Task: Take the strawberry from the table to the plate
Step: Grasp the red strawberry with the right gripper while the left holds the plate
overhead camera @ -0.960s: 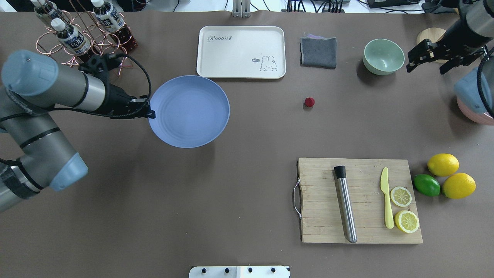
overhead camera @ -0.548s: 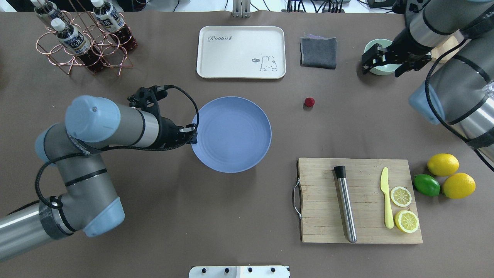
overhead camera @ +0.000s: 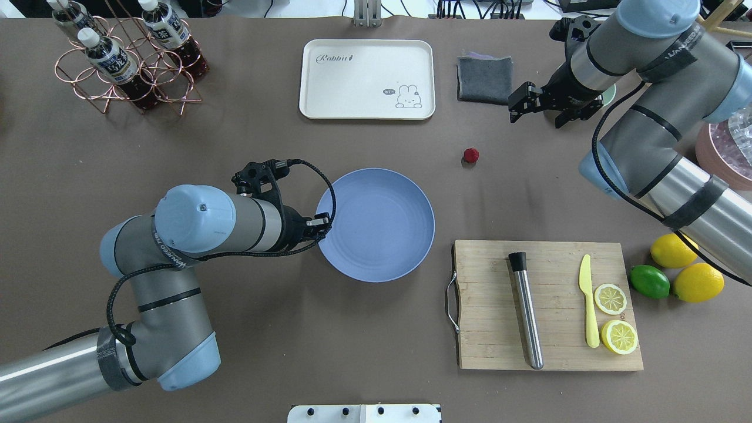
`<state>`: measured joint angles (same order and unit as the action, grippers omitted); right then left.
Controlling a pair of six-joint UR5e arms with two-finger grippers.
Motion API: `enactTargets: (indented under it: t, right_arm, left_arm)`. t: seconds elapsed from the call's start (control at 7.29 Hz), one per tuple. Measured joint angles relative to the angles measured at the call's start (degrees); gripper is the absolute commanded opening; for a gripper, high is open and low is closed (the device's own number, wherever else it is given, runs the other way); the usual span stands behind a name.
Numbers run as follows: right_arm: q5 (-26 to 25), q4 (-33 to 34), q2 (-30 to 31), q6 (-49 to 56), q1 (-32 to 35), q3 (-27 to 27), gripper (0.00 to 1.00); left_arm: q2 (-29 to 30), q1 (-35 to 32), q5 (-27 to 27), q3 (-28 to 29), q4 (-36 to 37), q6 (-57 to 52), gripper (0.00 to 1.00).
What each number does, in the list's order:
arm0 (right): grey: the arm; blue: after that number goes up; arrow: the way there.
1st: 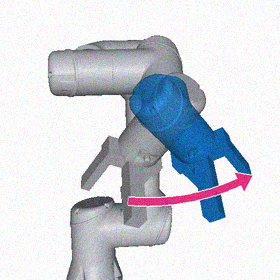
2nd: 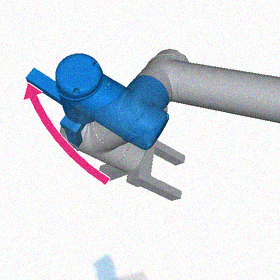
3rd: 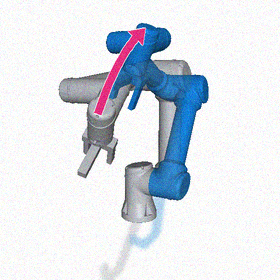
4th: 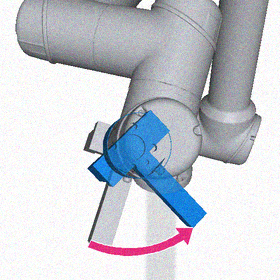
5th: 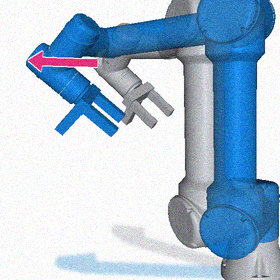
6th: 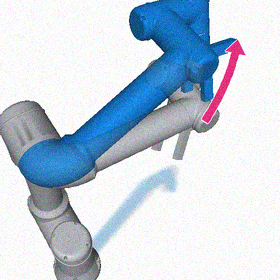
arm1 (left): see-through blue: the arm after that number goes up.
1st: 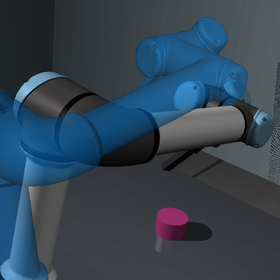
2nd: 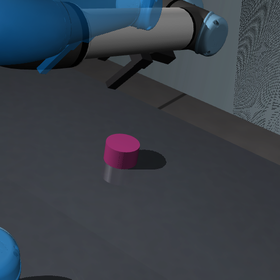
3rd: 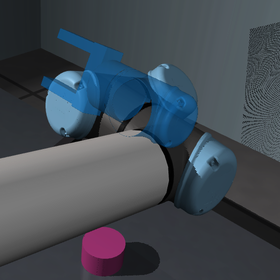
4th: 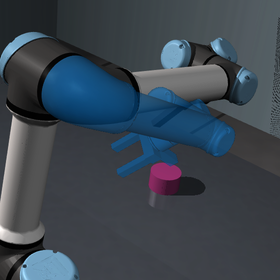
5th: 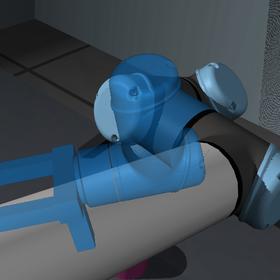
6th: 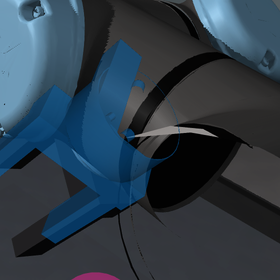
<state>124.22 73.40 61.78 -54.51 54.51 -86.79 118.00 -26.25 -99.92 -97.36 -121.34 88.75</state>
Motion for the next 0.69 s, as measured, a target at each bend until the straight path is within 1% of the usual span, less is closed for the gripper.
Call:
enactTargets:
  t: [0.14, 0.27, 0.41, 0.69]
  right_arm:
    - [-0.9, 0.25, -0.36, -0.46, -1.0, 0.07, 1.0]
    - [-1.42, 0.37, -0.57, -1.17, -1.87, 0.07, 1.0]
    - [-1.66, 0.39, -0.69, -1.61, -2.72, 0.06, 1.0]
    - [-2.33, 0.32, -1.28, -3.22, -4.77, -0.18, 1.0]
  left_arm:
    - [0.31, 0.06, 0.45, 0.99, -0.01, -0.07, 0.0]
    - [0.35, 0.4, 1.27, 1.47, -0.03, -0.19, 0.97]
    - [0.14, 0.95, 2.45, 1.69, -0.07, -0.29, 0.99]
    - [-1.02, 1.3, 5.13, 1.57, -1.24, -0.48, 0.99]
